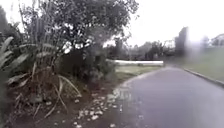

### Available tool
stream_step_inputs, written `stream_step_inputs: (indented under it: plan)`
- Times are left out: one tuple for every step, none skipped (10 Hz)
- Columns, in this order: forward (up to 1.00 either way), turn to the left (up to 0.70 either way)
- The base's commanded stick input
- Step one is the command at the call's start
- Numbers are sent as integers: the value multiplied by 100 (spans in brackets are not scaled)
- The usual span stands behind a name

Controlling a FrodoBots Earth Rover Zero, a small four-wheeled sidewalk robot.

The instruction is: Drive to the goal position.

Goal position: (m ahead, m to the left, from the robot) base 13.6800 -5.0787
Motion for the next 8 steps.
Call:
stream_step_inputs:
  plan:
    - [70,-14]
    - [70,-14]
    - [70,-14]
    - [70,-14]
    - [70,-14]
    - [70,-14]
    - [42,-36]
    - [12,-60]
